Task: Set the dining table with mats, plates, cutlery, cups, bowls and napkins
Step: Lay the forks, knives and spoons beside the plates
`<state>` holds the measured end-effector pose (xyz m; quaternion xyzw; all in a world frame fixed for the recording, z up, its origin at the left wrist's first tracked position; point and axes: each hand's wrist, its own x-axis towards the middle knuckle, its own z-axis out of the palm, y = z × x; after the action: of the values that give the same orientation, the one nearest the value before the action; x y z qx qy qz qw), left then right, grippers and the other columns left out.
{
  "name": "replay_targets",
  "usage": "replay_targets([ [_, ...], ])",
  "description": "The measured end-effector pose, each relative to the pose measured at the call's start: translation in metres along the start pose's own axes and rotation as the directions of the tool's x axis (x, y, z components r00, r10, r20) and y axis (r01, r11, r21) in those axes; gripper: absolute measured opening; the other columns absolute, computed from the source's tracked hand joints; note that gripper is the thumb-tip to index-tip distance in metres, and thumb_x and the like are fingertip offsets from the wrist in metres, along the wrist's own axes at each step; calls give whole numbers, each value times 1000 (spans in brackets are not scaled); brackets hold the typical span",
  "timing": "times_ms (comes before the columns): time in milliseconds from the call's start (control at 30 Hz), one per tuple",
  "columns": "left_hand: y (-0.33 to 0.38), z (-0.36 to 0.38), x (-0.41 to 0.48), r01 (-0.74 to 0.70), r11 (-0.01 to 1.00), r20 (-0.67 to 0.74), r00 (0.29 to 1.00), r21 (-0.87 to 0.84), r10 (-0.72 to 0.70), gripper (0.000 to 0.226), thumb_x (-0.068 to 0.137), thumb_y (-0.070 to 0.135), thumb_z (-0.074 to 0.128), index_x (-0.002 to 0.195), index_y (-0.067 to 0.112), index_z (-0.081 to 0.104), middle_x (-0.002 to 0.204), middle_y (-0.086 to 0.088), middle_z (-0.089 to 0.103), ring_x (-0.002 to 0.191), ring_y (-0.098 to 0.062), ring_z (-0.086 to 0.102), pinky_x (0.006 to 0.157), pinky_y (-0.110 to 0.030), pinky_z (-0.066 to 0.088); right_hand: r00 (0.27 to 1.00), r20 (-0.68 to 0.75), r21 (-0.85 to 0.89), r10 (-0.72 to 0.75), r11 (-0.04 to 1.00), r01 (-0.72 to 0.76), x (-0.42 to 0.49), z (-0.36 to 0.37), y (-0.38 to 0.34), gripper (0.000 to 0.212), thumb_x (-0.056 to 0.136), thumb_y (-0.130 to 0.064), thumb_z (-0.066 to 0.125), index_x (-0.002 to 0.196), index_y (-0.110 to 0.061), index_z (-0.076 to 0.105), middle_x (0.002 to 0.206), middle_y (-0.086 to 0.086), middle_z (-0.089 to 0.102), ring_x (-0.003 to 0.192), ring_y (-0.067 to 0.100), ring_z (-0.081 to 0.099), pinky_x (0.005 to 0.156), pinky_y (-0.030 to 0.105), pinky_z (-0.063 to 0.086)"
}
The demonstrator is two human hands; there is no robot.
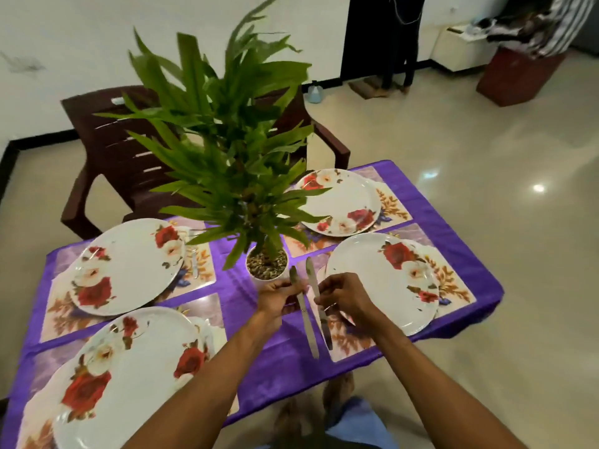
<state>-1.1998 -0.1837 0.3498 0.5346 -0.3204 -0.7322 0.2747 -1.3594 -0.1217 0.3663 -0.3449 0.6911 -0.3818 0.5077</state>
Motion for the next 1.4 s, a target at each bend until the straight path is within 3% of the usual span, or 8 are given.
replay_targets([
  [267,4,81,39,-1,999,3,1000,35,1,5,83,5,75,87,7,73,65,-1,72,56,-11,67,50,-20,52,1000,-15,17,25,1000,-25,33,-91,6,14,81,12,69,91,3,71,81,17,75,74,33,74,63,39,62],
  [467,-5,162,77,-7,999,-101,995,52,12,12,78,10,81,87,4,75,71,-7,71,54,-14,66,57,-28,52,998,42,54,43,998,-46,79,-178,26,17,77,14,72,92,9,67,75,16,71,66,27,71,60,39,60],
  [667,-20,246,89,11,999,-187,982,39,-4,11,79,12,82,86,7,76,76,-8,74,68,-20,68,69,-31,58,993,100,24,66,997,-69,111,-271,54,17,74,17,70,90,9,69,72,9,72,65,25,71,55,34,57],
  [767,-23,275,89,17,999,-223,975,47,-6,14,79,12,82,89,4,76,79,-9,74,67,-18,69,63,-29,58,994,47,12,103,995,-103,125,-303,72,15,76,17,70,88,9,67,67,6,70,64,26,69,53,35,57],
  [900,-29,298,93,32,998,-262,965,62,-14,20,81,11,80,97,0,75,88,-15,75,71,-22,71,59,-28,57,990,-52,-78,131,988,-134,142,-329,96,16,80,11,72,79,-5,70,80,10,74,71,25,73,57,39,61],
  [1033,-35,310,97,49,997,-290,957,57,-30,18,81,12,80,95,3,75,90,-14,77,82,-29,73,64,-32,57,980,-149,-230,134,959,-166,157,-338,116,21,77,4,77,74,-16,70,76,4,74,64,18,71,59,37,61],
  [1233,-41,320,104,65,997,-281,958,47,-50,19,80,14,80,95,4,75,89,-10,77,83,-28,74,65,-33,58,996,-84,-426,25,903,-59,164,-333,132,17,77,5,76,85,-9,77,83,3,75,77,15,70,74,35,60],
  [1400,-40,321,110,62,997,-281,959,46,-47,20,80,16,81,95,3,75,90,-11,77,84,-27,75,66,-32,58,988,-148,-538,-38,842,-48,165,-325,139,12,78,2,73,80,-11,73,74,-2,70,70,12,66,64,35,59],
])
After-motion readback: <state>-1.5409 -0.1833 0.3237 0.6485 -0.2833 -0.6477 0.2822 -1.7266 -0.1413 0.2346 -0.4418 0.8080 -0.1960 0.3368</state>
